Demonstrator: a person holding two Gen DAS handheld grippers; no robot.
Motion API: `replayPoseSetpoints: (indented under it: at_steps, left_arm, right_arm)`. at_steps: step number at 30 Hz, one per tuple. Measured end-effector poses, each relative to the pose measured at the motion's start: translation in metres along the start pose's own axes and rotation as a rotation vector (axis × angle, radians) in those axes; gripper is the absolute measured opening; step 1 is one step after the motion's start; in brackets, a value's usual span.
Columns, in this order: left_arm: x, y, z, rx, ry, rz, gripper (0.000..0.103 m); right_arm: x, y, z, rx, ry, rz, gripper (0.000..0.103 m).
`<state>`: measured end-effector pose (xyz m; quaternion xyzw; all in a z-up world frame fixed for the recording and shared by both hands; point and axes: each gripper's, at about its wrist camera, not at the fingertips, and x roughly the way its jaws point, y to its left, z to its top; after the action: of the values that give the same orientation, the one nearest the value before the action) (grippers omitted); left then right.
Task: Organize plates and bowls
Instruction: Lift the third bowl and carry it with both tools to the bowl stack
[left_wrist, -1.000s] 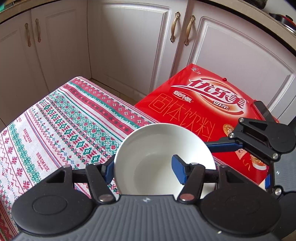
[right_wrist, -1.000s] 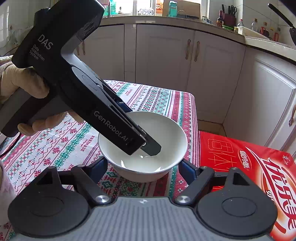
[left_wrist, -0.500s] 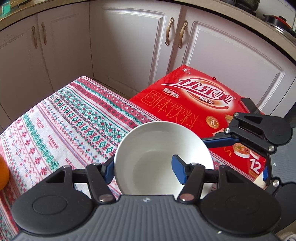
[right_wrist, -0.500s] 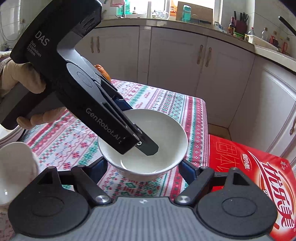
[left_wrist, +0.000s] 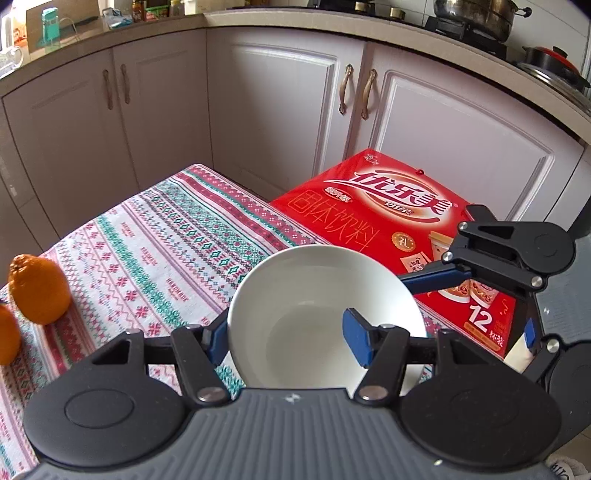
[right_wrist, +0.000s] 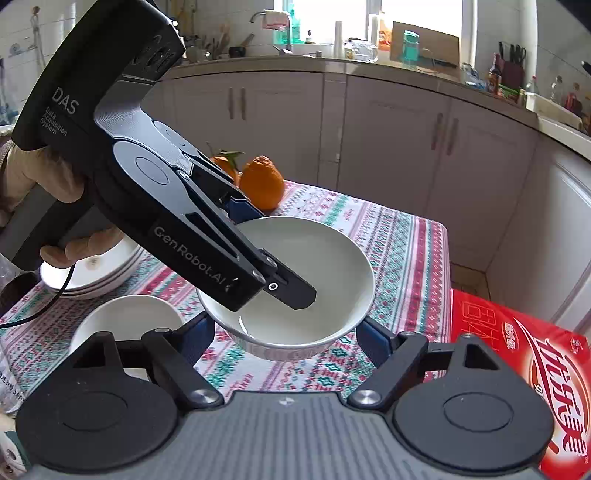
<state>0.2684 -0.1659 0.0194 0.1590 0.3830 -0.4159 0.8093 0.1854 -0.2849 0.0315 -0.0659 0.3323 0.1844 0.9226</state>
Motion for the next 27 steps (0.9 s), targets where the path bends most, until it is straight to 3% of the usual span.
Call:
replayPoseSetpoints:
  at_steps: [11, 27]
  left_arm:
    - [-0.047, -0.001, -0.042, -0.056, -0.027, 0.075, 0.061]
    - [-0.06, -0.008, -0.094, -0.122, -0.028, 0.106, 0.062]
  right_arm:
    - [-0.01, 0.044, 0.003, -0.059, -0.005, 0.096, 0.087]
    - [-0.001, 0.081, -0.012, -0.09, 0.046, 0.167, 0.087]
